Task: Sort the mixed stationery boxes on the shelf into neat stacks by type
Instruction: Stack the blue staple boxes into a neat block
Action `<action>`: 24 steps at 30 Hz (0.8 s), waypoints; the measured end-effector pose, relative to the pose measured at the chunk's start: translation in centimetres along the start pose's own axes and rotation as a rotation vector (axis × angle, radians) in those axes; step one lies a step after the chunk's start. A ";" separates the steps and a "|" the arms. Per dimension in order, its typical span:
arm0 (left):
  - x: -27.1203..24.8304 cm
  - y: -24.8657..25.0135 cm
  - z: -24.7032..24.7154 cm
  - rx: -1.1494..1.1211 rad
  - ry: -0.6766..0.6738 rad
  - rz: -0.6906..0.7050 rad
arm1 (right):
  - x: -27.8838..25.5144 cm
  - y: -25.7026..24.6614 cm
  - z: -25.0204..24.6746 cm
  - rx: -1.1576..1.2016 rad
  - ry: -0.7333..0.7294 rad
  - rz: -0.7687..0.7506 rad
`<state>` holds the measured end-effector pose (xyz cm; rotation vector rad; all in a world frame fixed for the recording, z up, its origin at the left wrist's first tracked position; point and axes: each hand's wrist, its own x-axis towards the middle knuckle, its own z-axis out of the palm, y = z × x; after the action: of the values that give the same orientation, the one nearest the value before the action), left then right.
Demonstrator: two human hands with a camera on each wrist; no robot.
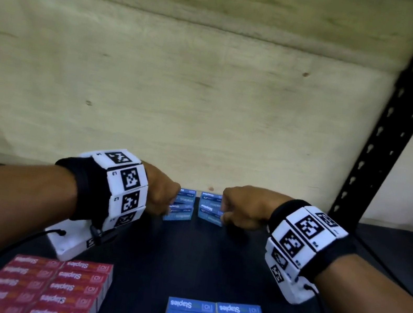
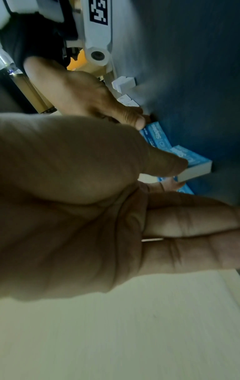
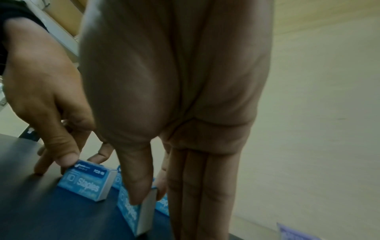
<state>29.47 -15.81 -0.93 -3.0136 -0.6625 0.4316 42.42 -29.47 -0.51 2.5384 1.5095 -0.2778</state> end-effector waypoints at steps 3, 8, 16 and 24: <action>-1.3 0.3 0.1 -0.013 -0.040 0.044 | -1.4 -0.2 0.2 0.043 -0.027 -0.026; -4.5 2.0 -0.8 -0.056 -0.181 0.120 | -4.2 -0.4 0.5 0.093 -0.073 -0.067; -9.0 4.7 -0.8 -0.007 -0.231 0.177 | -8.8 0.1 1.4 0.206 -0.141 -0.074; -11.1 5.5 -0.3 -0.012 -0.267 0.229 | -11.6 1.2 2.1 0.309 -0.242 -0.064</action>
<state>22.11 -25.45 1.79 -3.0831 -0.3276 0.8536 37.88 -40.32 0.39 2.5609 1.5554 -0.8560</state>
